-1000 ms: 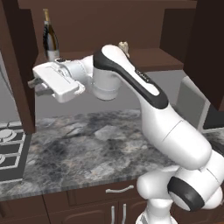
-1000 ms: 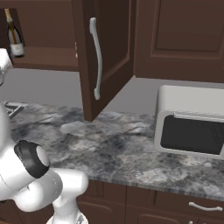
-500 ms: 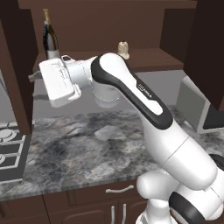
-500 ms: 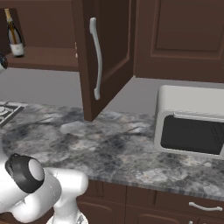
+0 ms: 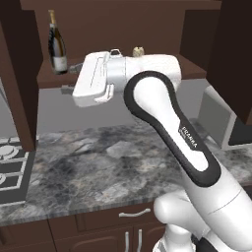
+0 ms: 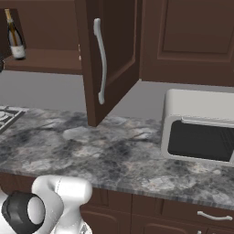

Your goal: Get the candle and the wine from the cabinet and move them to the dining counter.

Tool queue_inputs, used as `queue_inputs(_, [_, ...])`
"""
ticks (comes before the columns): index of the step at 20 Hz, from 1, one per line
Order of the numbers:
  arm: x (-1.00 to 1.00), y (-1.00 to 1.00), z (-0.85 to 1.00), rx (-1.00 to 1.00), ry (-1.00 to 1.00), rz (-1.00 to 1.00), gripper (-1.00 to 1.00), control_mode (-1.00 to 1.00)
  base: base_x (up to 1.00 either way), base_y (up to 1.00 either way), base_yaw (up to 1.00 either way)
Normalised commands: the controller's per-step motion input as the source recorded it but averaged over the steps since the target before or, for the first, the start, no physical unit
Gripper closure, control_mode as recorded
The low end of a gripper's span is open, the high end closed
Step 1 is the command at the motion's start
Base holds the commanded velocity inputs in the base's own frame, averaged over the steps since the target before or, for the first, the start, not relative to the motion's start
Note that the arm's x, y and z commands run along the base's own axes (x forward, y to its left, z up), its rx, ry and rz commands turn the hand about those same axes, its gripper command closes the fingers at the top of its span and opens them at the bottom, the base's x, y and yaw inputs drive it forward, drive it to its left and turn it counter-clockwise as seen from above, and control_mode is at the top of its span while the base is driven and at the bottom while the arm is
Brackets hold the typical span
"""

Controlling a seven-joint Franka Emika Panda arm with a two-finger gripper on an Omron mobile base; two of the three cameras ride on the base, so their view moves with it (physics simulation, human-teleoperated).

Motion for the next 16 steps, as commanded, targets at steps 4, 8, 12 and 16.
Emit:
queue_inputs(4, [-0.27,-0.97,0.24,0.00,0.00,-0.45,-1.00,-1.00,0.00,0.00,0.00])
queue_inputs(8, [-0.11,-0.95,0.17,0.00,0.00,-0.45,-1.00,-1.00,0.00,0.00,0.00])
queue_inputs(12, [-0.09,-0.99,0.10,0.00,0.06,-0.41,-1.00,-1.00,0.00,0.00,0.00])
queue_inputs(16, [-0.09,-0.96,0.03,0.00,0.12,-0.42,-1.00,-1.00,0.00,0.00,0.00])
